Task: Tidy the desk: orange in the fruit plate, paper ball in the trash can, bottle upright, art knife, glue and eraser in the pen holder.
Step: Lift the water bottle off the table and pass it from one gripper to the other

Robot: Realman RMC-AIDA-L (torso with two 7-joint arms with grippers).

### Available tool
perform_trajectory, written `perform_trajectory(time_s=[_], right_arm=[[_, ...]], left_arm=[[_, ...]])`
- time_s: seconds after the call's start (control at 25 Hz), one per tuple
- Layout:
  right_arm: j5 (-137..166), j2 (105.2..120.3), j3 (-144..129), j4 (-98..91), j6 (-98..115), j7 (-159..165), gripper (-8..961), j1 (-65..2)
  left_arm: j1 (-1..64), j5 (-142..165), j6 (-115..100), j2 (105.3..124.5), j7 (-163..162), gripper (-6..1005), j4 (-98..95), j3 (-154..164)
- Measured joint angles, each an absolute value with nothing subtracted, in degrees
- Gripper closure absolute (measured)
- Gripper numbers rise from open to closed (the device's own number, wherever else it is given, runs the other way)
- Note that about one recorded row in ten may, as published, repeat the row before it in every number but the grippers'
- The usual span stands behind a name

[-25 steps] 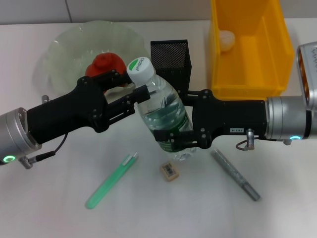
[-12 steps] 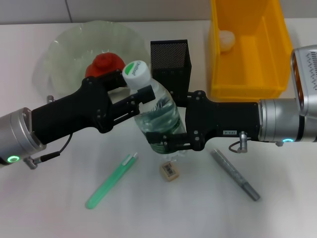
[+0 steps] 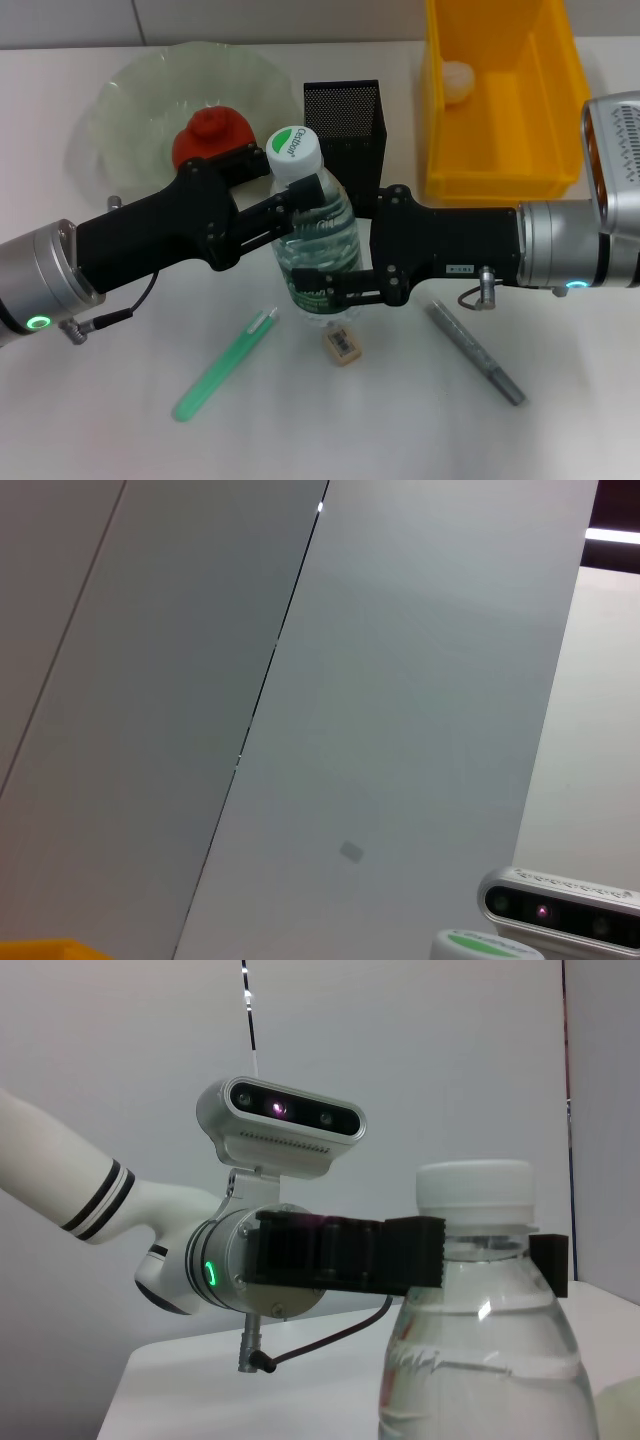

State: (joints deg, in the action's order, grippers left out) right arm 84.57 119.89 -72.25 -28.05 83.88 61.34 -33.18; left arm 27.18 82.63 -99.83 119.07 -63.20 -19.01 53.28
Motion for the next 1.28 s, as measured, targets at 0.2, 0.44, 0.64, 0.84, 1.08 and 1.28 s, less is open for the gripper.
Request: perform_trajectory(time_s=[0.2,0.44,0.64,0.84,1.08,1.28], right_arm=[[84.51,119.89,-72.25,-27.96,83.9,61.34,192,-33.08],[84.5,119.89,-72.24,-27.95,83.86,61.34,192,-32.99],[84.5,119.88,-72.24,-27.95,83.95,61.34,192,-32.89],[84.48,119.88,-72.23,-27.94,84.02,61.35,192,-32.72],[84.48,119.88,-72.22,-27.31,84.04,61.35,191,-32.69],[84.47,119.88,-72.23,-27.28,84.04,61.35,191,-32.76]], left_arm=[[27.18,82.71,-99.85,119.03,-63.18,479,-19.0,53.12],[27.13,82.71,-99.7,118.84,-63.73,483,-19.01,53.14],[26.82,82.65,-99.77,118.83,-63.73,485,-19.06,53.08],[26.38,81.61,-99.81,118.91,-63.38,490,-18.89,53.1],[25.75,80.48,-99.61,118.74,-63.42,538,-18.68,53.07],[25.73,80.42,-99.46,118.66,-63.6,559,-18.63,53.0]])
